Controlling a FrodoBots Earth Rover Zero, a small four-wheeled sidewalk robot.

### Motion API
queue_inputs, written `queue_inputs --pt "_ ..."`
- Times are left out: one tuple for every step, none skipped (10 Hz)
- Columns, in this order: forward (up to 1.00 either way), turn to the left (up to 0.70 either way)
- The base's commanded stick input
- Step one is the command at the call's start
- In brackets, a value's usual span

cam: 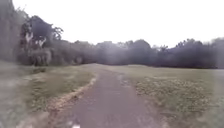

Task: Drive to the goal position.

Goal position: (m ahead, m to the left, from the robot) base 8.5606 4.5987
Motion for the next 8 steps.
queue_inputs --pt "0.45 0.00" --pt "0.45 0.00" --pt "0.45 0.00" --pt "0.45 0.00" --pt "0.45 0.00" --pt "0.45 0.00" --pt "0.45 0.00" --pt "0.45 0.00"
